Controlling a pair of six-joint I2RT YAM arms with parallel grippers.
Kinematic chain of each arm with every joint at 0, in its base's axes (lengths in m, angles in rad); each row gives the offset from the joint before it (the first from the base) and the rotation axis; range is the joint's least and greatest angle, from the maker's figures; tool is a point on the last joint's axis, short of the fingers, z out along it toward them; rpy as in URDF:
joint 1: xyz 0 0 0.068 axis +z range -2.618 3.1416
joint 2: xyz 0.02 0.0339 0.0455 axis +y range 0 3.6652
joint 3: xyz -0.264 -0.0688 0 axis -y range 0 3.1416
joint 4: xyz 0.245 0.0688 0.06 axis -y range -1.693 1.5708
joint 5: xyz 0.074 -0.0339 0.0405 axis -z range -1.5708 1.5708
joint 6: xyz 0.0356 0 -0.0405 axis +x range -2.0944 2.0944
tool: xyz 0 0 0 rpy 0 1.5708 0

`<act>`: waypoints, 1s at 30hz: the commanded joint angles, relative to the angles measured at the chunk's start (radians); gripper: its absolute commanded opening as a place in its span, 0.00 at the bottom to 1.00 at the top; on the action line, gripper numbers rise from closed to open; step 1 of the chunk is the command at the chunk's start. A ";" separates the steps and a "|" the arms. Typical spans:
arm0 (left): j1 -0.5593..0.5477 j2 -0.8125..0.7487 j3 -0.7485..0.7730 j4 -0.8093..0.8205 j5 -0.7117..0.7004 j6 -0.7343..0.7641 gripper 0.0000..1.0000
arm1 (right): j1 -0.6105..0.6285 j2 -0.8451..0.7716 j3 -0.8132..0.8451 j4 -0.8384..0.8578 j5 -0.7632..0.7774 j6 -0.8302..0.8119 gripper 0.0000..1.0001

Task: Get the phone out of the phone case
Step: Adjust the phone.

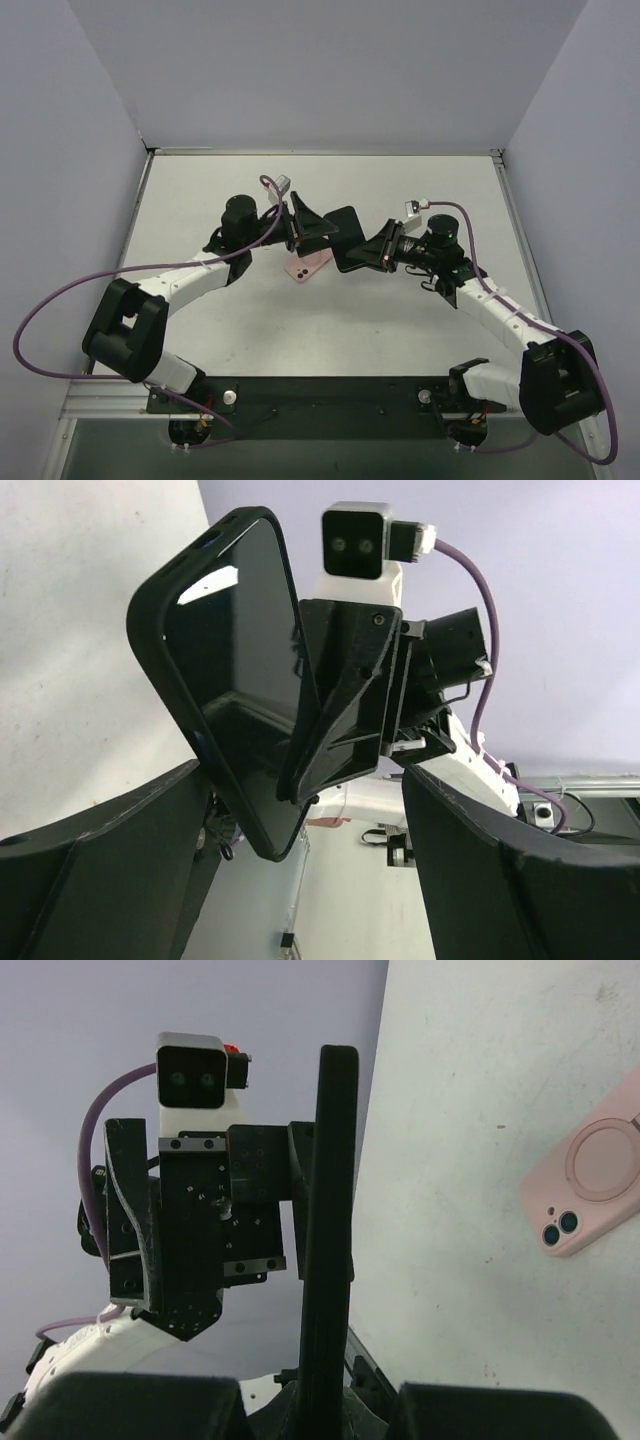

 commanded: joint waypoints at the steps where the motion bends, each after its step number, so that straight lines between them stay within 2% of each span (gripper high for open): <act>1: -0.007 0.028 -0.004 0.212 0.029 -0.089 0.86 | 0.008 0.035 -0.013 0.329 -0.085 0.145 0.00; 4: -0.019 0.033 0.003 0.200 0.009 -0.090 0.81 | 0.022 0.099 -0.031 0.533 -0.142 0.236 0.00; 8: -0.031 0.028 -0.004 0.209 -0.040 -0.106 0.74 | 0.031 0.181 -0.067 0.827 -0.145 0.424 0.00; 11: -0.036 0.027 -0.012 0.212 -0.060 -0.113 0.70 | 0.046 0.234 -0.082 0.957 -0.142 0.501 0.00; 14: -0.036 0.021 -0.019 0.225 -0.078 -0.126 0.64 | 0.055 0.253 -0.097 0.983 -0.130 0.505 0.00; 19: -0.022 0.018 -0.046 0.241 -0.105 -0.153 0.64 | 0.063 0.212 -0.114 0.905 -0.135 0.430 0.00; 24: -0.016 0.045 -0.053 0.311 -0.115 -0.213 0.63 | 0.069 0.147 -0.127 0.741 -0.148 0.315 0.00; 26: -0.014 0.047 -0.055 0.307 -0.140 -0.219 0.59 | 0.071 0.104 -0.124 0.599 -0.141 0.215 0.00; 27: -0.014 0.048 -0.053 0.304 -0.148 -0.230 0.52 | 0.074 0.086 -0.117 0.539 -0.142 0.171 0.00; 30: -0.019 0.067 -0.023 0.303 -0.138 -0.238 0.43 | 0.086 0.020 -0.082 0.300 -0.136 0.010 0.00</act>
